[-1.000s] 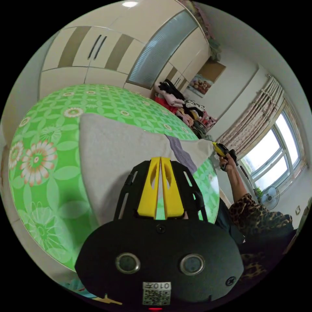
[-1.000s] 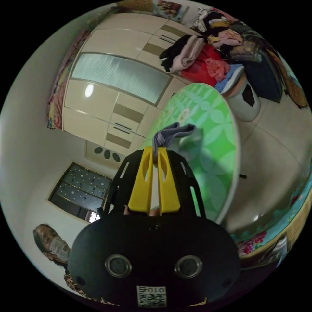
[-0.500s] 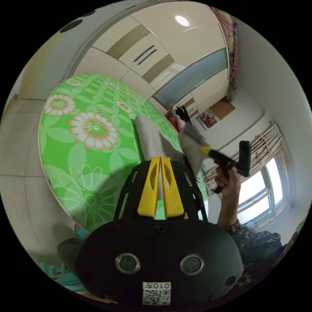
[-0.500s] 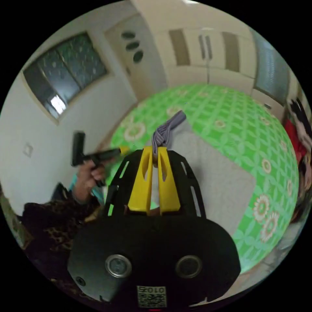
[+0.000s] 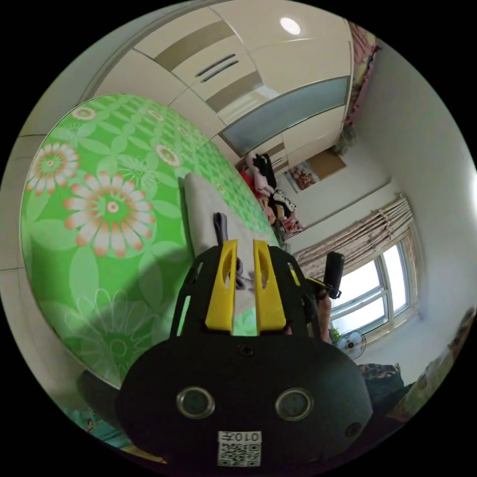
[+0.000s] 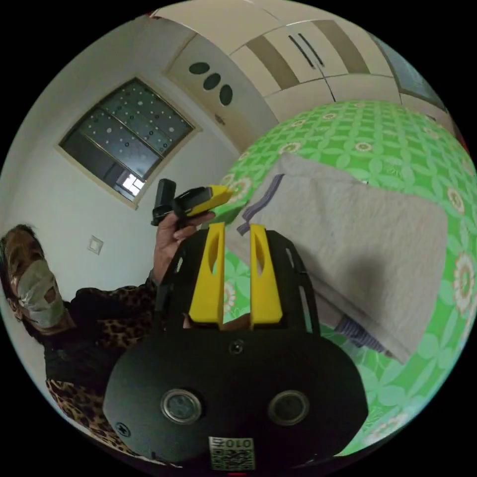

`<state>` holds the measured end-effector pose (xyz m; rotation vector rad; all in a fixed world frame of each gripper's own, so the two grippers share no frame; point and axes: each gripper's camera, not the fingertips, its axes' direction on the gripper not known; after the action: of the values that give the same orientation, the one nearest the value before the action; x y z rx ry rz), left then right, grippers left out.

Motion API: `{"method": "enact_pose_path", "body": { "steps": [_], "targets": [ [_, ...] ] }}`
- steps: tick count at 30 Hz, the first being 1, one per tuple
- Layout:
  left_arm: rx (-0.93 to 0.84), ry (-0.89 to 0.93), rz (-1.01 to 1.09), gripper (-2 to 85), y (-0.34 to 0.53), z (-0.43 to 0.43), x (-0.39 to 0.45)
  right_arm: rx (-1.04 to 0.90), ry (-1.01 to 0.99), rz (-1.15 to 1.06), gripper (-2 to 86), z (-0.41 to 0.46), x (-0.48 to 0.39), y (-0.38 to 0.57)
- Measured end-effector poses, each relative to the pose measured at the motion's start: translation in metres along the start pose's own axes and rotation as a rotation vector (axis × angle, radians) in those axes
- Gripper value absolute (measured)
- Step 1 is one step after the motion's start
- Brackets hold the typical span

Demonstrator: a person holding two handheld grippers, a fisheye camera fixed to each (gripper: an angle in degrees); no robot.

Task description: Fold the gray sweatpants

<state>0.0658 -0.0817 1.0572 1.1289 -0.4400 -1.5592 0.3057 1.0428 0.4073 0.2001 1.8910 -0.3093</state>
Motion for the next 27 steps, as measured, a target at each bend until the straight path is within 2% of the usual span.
{"method": "enact_pose_path", "body": {
  "steps": [5, 9, 10, 12, 13, 15, 19, 23, 27],
  "targets": [
    [-0.182, -0.050, 0.009, 4.2, -0.073, 0.036, 0.016, 0.078, -0.113, 0.081, 7.7, 0.006, 0.033, 0.031],
    [-0.236, -0.112, 0.075, 4.3, -0.118, 0.053, 0.025, 0.012, -0.241, -0.040, 4.4, 0.021, 0.065, 0.037],
    [-0.266, -0.077, 0.089, 4.3, -0.138, 0.059, 0.025, -0.033, -0.301, -0.133, 3.6, 0.027, 0.069, 0.040],
    [-0.329, 0.023, 0.144, 4.3, -0.174, 0.071, 0.031, -0.051, -0.424, -0.185, 3.3, 0.030, 0.079, 0.047],
    [-0.376, 0.061, 0.207, 4.2, -0.198, 0.081, 0.041, -0.003, -0.485, -0.226, 3.1, 0.024, 0.082, 0.053],
    [-0.429, 0.100, 0.267, 4.1, -0.225, 0.095, 0.052, 0.073, -0.481, -0.241, 3.1, 0.014, 0.088, 0.063],
    [-0.495, 0.141, 0.213, 4.0, -0.259, 0.118, 0.046, 0.231, -0.484, -0.048, 3.5, 0.004, 0.120, 0.075],
    [-0.599, 0.058, 0.130, 4.4, -0.283, 0.126, 0.044, 0.175, -0.463, 0.147, 4.8, 0.007, 0.122, 0.081],
    [-0.678, 0.035, 0.127, 4.9, -0.300, 0.135, 0.053, 0.213, -0.493, 0.317, 6.3, 0.013, 0.098, 0.101]
  ]
}}
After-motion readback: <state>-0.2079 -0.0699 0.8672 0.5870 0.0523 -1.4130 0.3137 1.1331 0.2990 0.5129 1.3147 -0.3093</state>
